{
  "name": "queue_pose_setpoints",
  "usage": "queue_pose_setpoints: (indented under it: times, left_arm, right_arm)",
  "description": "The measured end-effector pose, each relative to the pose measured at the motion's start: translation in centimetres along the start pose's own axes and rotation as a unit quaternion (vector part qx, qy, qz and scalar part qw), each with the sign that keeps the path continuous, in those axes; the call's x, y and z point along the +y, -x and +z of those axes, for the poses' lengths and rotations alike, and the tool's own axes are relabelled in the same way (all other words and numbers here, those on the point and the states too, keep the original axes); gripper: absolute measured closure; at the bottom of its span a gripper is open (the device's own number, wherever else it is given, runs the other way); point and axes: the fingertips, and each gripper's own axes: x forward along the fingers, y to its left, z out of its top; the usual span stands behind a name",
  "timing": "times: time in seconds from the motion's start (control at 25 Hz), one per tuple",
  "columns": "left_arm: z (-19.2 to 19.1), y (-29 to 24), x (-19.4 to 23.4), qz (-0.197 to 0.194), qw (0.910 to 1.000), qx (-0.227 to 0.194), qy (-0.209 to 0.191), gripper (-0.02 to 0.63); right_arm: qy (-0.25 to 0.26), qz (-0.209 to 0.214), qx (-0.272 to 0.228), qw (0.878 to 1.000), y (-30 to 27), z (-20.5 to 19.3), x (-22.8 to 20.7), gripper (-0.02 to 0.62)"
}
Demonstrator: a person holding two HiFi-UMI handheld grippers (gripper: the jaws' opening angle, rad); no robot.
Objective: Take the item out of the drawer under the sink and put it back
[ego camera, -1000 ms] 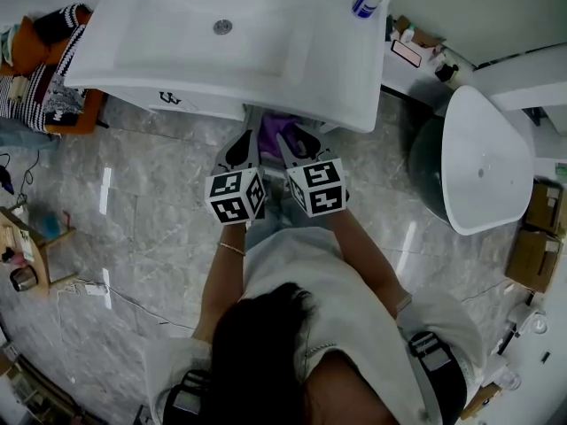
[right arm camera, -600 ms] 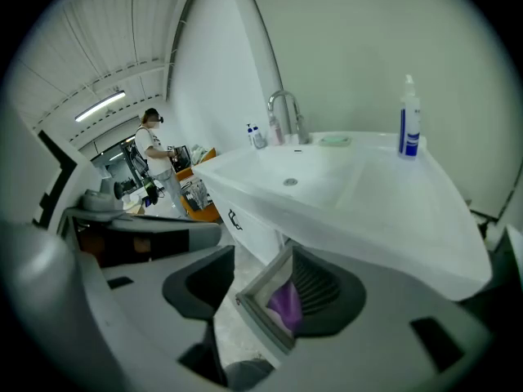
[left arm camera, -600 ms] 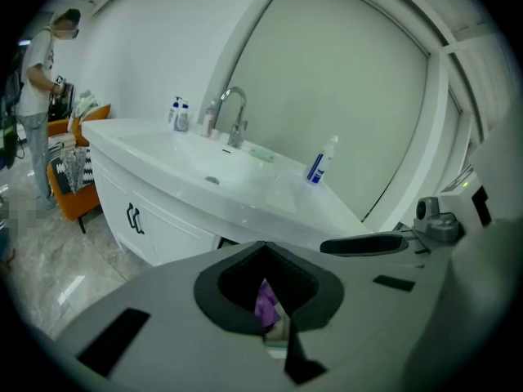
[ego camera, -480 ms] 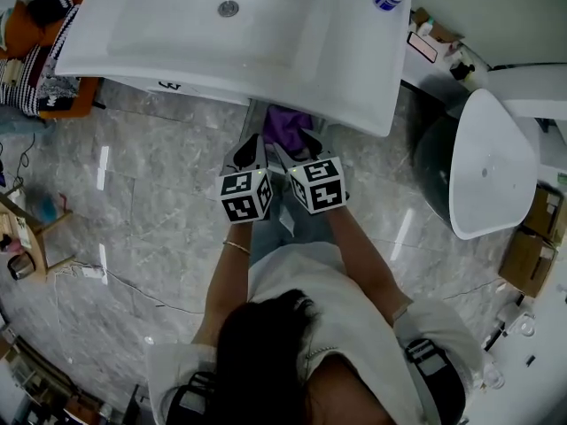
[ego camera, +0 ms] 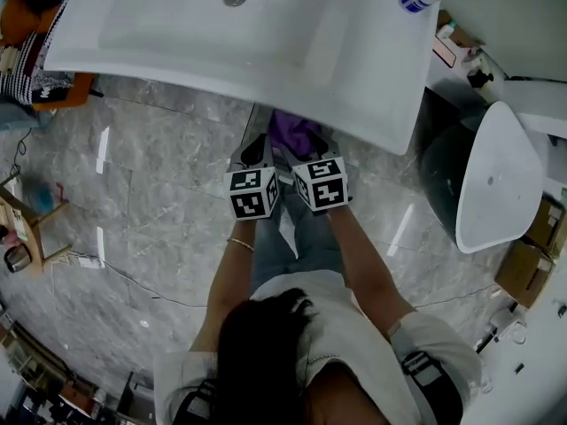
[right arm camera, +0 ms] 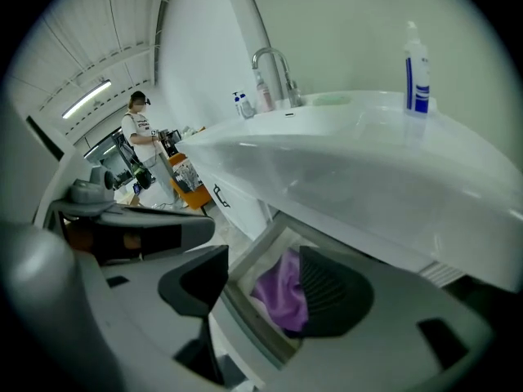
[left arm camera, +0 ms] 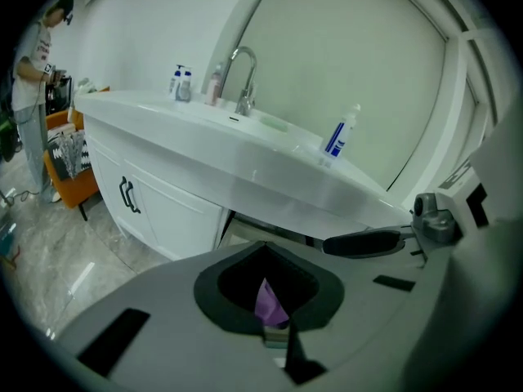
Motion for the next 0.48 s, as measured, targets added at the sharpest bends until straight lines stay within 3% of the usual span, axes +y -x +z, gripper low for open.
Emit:
queue_pose_setpoints:
  times: [0.32,0.48]
  left_arm:
    - [-3.4,-4.6,1.9,0.01,0.9992,0.034,0.02,0.603]
    - [-3.8,-6.3,2.6,0.013,0.9989,0.043,0.009,0.603]
  right_arm:
    - [-0.011,0.003,0.035,0.999,-5.2,-3.2,-2.1,0.322]
    - [-0.011,0.001,0.054,0.998,-7.8,-4.3,-2.8,0.318]
